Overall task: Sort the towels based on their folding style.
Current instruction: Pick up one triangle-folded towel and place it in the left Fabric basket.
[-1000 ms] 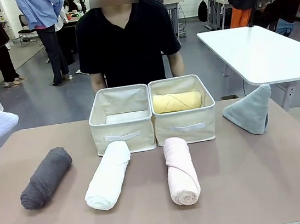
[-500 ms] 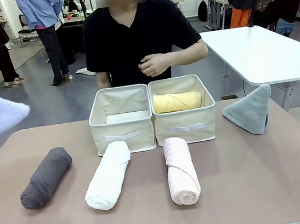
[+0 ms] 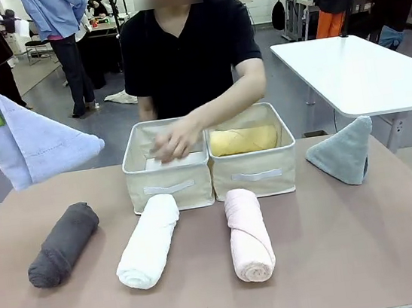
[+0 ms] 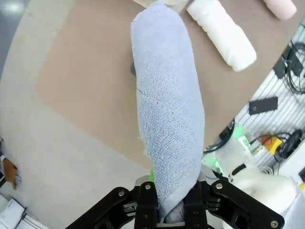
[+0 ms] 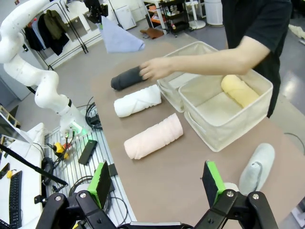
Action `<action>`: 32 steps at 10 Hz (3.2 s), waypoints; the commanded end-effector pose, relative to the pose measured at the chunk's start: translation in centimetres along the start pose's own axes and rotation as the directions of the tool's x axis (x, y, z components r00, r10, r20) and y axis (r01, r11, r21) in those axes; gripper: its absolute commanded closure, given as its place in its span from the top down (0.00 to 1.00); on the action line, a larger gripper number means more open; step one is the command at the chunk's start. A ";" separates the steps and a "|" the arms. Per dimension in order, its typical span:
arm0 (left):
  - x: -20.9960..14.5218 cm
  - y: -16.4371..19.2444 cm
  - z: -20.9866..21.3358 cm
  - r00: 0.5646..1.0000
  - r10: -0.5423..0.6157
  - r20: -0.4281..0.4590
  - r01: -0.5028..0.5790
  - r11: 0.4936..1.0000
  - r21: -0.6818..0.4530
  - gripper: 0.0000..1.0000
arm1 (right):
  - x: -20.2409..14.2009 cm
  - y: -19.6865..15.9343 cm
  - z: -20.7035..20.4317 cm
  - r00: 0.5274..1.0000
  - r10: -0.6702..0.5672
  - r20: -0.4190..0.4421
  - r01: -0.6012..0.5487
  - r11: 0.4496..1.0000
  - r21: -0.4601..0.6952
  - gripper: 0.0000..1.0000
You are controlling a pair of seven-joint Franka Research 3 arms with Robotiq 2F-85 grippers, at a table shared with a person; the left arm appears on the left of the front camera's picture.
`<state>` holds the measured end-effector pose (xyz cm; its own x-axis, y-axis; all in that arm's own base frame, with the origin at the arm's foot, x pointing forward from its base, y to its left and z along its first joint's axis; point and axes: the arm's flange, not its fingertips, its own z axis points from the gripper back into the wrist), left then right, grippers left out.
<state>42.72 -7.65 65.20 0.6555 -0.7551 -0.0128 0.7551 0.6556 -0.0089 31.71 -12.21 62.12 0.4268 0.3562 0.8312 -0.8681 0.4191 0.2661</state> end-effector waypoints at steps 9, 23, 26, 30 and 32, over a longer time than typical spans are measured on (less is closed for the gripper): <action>-18.2 -2.1 -1.7 0.993 0.022 -0.119 -0.011 0.995 0.096 0.18 | 0.0 0.0 -0.1 1.000 0.007 0.011 -0.007 1.000 0.009 1.00; -13.6 -2.1 1.4 1.000 -0.013 -0.022 0.016 0.994 0.112 0.18 | 0.0 0.0 -0.1 1.000 0.007 0.011 -0.007 1.000 0.009 1.00; -3.8 -2.3 5.2 0.977 -0.196 0.087 0.188 0.977 0.097 0.18 | 0.0 0.0 -0.1 1.000 0.007 0.011 -0.007 1.000 0.009 1.00; 3.9 -1.5 3.7 0.920 -0.343 0.188 0.350 0.937 -0.005 0.18 | 0.0 0.0 -0.1 1.000 0.007 0.011 -0.007 1.000 0.009 1.00; 4.8 -2.7 2.6 0.936 -0.317 0.151 0.319 0.948 0.016 0.18 | 0.0 0.0 -0.1 1.000 0.007 0.011 -0.007 1.000 0.009 1.00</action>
<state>44.60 -11.96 67.56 0.3829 -0.9100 0.1589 0.9226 0.3855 -0.0153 31.68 -12.25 62.13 0.4279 0.3561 0.8307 -0.8675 0.4197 0.2669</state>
